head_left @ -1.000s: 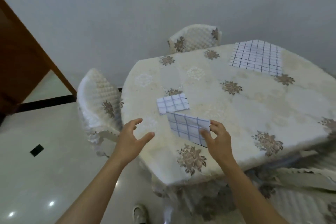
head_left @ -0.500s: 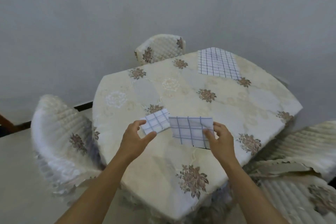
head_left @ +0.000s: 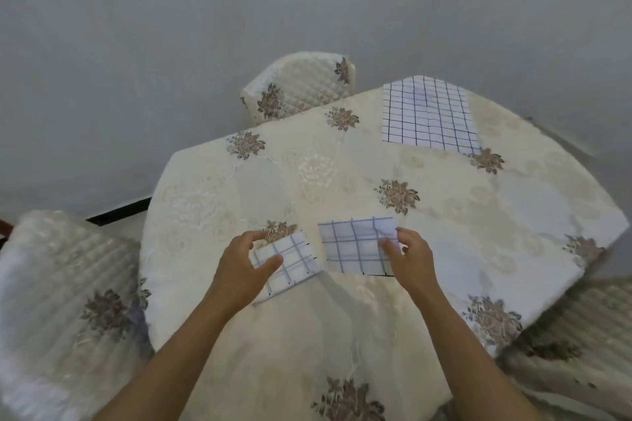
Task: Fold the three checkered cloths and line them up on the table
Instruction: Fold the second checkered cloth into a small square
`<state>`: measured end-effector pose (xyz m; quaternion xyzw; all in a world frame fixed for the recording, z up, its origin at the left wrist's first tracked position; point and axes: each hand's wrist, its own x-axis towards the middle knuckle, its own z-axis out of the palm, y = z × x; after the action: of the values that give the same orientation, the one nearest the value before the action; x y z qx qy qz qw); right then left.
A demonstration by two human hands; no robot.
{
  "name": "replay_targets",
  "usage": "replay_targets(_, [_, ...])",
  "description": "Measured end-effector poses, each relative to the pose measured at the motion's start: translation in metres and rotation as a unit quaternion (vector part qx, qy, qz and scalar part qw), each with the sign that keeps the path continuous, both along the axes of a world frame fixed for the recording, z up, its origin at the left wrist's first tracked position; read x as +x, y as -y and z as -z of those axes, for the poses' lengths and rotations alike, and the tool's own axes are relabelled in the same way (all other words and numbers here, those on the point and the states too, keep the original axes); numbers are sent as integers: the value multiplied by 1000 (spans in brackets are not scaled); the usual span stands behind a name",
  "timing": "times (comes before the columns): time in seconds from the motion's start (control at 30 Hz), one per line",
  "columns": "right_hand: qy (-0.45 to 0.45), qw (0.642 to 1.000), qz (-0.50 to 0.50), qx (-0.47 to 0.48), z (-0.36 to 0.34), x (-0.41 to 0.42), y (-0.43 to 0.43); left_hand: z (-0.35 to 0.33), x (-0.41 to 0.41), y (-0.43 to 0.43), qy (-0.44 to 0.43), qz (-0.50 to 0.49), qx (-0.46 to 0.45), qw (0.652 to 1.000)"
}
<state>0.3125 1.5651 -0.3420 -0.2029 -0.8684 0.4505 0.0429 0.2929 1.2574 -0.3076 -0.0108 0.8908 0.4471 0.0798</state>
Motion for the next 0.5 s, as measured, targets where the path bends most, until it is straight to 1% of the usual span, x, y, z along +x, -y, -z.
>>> replay_targets(0.13, [40,997,-61,2,6,-43,-13,10,-16,-12,12,-7,-17,1000])
replay_targets(0.2, [60,995,-74,20,15,-65,-17,14,-20,-14,15,-10,-28,999])
replay_targets(0.33, [91,992,-64,60,39,-99,-25,21,-25,-16,20,-10,-57,998])
replay_targets(0.5, [74,993,-29,93,41,-112,-32,25,-38,-20,25,-10,-73,997])
